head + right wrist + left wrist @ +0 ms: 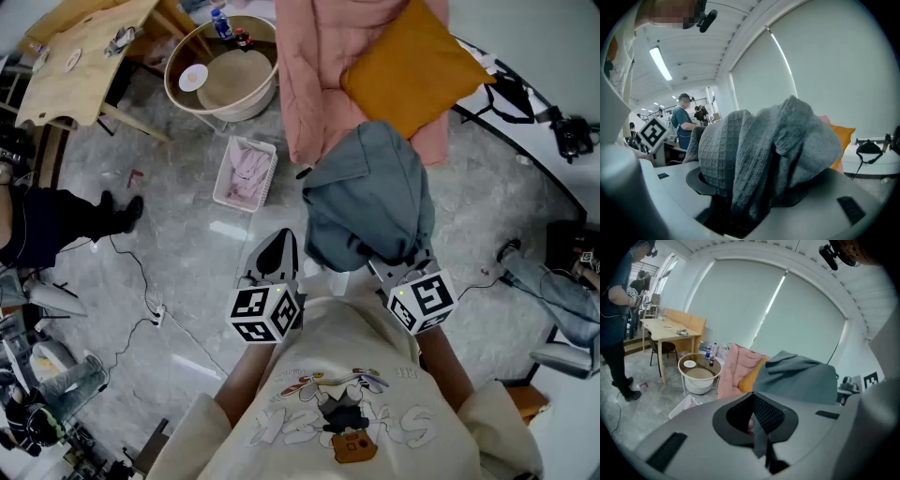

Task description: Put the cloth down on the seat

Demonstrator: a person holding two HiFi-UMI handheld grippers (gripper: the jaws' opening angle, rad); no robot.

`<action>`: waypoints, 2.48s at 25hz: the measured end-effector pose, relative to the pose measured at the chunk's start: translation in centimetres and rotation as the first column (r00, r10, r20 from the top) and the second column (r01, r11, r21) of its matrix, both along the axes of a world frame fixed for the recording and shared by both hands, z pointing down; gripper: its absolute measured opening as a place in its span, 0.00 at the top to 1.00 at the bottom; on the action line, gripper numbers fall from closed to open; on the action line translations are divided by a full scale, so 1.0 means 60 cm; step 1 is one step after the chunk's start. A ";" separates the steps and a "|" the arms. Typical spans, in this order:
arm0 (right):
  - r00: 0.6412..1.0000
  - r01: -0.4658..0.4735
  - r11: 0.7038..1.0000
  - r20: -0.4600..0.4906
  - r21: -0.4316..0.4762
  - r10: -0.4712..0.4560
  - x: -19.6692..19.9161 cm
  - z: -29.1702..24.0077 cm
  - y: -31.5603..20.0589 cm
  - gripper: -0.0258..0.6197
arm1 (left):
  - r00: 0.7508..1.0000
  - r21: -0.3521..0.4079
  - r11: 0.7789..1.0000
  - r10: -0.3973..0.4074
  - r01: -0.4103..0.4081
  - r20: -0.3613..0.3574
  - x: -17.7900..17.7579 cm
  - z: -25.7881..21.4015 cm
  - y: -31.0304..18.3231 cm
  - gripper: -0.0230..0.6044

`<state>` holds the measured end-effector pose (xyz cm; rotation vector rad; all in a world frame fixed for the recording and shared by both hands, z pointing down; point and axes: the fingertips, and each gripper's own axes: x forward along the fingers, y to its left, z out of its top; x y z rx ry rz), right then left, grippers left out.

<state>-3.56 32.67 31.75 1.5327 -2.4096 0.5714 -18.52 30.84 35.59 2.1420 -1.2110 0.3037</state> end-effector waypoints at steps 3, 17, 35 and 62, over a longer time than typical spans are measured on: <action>0.999 0.017 0.999 0.036 -0.043 -0.015 0.002 -0.008 0.114 0.49 | 0.999 0.043 0.999 0.022 -0.023 0.026 0.040 -0.021 0.069 0.96; 0.973 -0.107 0.994 0.202 -0.025 0.110 0.114 -0.044 0.288 0.49 | 0.974 0.115 0.974 0.176 -0.193 0.145 0.194 -0.074 0.231 0.96; 0.971 -0.091 0.994 0.216 -0.053 0.100 0.273 -0.005 0.351 0.49 | 0.964 0.093 0.980 0.154 -0.177 0.216 0.309 -0.062 0.310 0.96; 0.955 -0.214 0.975 0.194 -0.067 0.223 0.120 -0.030 0.008 0.49 | 0.971 0.128 0.964 0.221 -0.232 0.095 0.198 -0.086 -0.049 0.96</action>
